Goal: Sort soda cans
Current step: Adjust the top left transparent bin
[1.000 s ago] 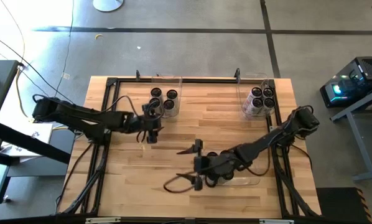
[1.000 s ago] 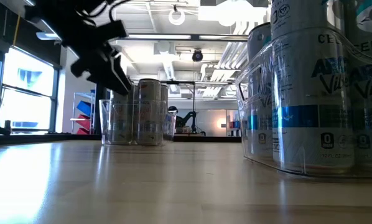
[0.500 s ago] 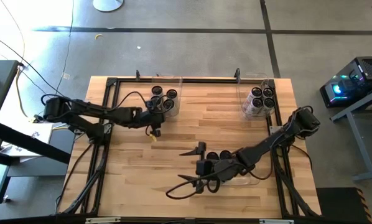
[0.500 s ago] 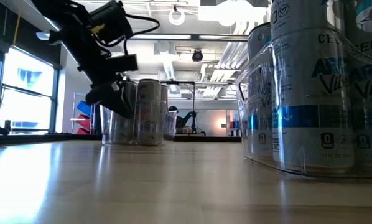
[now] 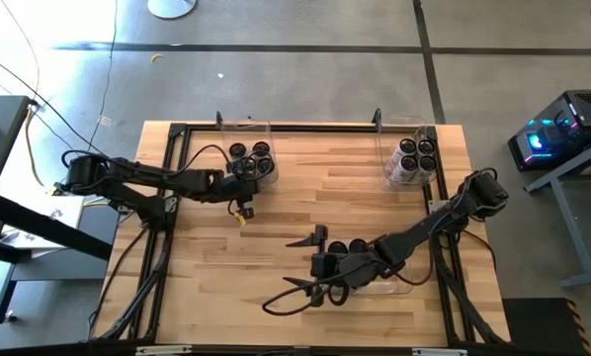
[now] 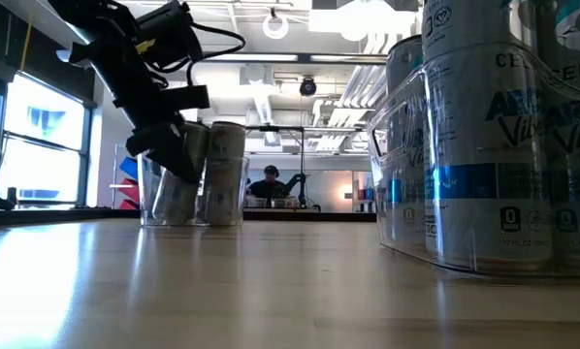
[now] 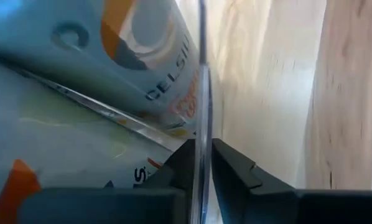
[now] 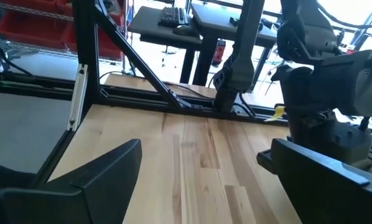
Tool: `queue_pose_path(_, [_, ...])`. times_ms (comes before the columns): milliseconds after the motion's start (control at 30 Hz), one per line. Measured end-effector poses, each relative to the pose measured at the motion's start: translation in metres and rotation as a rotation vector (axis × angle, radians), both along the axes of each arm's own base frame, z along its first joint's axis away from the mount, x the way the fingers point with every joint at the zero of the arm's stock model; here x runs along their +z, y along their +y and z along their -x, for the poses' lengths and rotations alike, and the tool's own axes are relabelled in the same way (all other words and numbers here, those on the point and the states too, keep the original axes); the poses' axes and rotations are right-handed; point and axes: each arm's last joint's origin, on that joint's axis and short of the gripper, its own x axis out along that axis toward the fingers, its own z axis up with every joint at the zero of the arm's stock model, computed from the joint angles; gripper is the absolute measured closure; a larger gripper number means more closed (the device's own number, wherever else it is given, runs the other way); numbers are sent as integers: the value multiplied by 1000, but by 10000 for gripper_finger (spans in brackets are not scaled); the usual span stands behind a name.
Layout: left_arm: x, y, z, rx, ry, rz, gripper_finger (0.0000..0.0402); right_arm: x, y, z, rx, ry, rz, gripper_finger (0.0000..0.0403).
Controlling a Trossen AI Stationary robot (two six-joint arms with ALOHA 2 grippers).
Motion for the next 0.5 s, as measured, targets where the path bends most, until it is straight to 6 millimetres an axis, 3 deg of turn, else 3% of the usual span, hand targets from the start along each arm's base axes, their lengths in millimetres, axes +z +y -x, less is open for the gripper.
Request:
queue_pose_path(200, [-1,0,2,-29,40,-14,390,-1,0,0,0,5,3,50])
queue_pose_path(500, [-1,10,4,-160,132,-102,393,-1,0,0,4,12,2,50])
